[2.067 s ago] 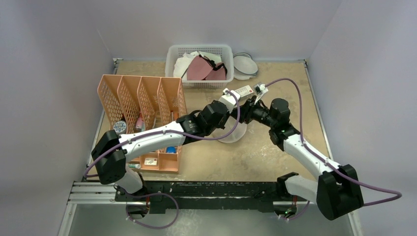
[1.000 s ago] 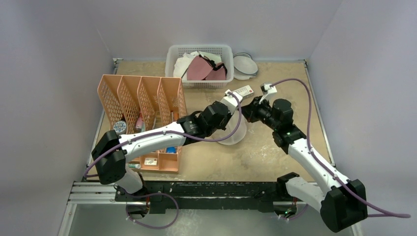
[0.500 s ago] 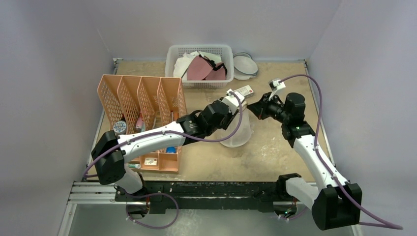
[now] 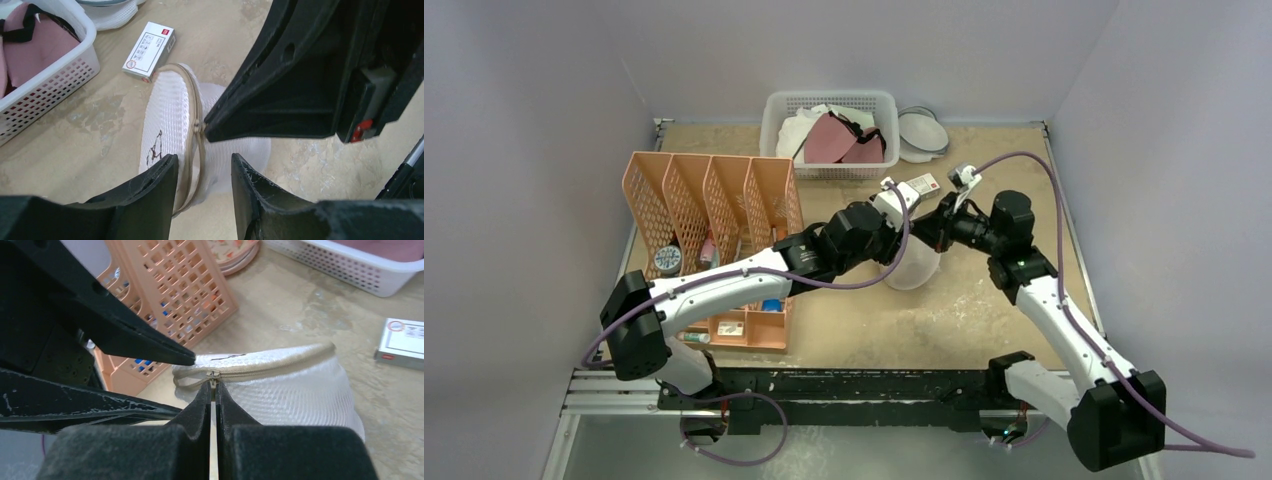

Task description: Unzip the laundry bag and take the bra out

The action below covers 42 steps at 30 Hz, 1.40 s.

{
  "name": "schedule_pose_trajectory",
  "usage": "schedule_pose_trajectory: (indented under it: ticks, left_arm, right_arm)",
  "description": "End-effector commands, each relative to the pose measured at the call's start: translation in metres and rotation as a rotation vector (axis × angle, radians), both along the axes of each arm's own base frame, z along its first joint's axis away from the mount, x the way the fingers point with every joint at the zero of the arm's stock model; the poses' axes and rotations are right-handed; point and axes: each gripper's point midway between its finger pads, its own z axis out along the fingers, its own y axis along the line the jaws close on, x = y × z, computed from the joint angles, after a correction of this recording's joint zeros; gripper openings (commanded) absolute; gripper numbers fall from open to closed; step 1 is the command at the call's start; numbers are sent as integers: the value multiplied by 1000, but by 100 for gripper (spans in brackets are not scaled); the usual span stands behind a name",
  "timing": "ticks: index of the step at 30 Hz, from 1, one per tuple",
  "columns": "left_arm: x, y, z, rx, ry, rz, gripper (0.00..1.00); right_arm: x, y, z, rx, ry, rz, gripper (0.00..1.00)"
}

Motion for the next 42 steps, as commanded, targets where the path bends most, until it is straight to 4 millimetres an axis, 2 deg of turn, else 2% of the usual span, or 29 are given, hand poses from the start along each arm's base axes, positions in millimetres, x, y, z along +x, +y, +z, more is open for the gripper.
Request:
schedule_pose_trajectory:
  ticks: [1, 6, 12, 15, 18, 21, 24, 28, 31, 34, 36, 38, 42]
  left_arm:
    - [13, 1, 35, -91, -39, 73, 41]
    - [28, 17, 27, -23, -59, 182, 36]
    - [32, 22, 25, 1, -71, 213, 14]
    - [32, 22, 24, 10, -73, 214, 9]
    - [29, 17, 21, 12, -63, 175, 10]
    - [20, 7, 20, 13, -53, 95, 23]
    - [19, 6, 14, 34, -50, 72, 31]
    - [22, 1, -3, 83, -28, 70, 32]
    - [23, -3, -15, 115, -5, 66, 26]
    - [23, -4, -17, 124, 1, 64, 18]
    - [24, -2, -14, 121, -6, 72, 12]
    - [26, 4, -9, 119, -23, 98, 1]
    - [32, 16, 1, 109, -68, 155, 0]
  right_arm:
    - [-1, 19, 33, 35, -93, 64, 0]
    - [0, 22, 36, 36, -96, 67, 0]
    - [5, 20, 32, 20, -83, 44, 0]
    - [6, 17, 30, 10, -83, 30, 0]
    - [6, 17, 29, 9, -80, 28, 0]
    - [4, 18, 30, 13, -80, 39, 0]
    - [2, 19, 31, 16, -83, 47, 0]
    - [-1, 20, 32, 24, -86, 62, 0]
    - [-2, 21, 31, 30, -82, 66, 0]
    - [-1, 20, 29, 27, -74, 53, 0]
    - [1, 18, 27, 22, -68, 36, 0]
    - [5, 13, 24, 9, -59, -4, 0]
    - [11, -1, 10, -30, 3, -111, 0]
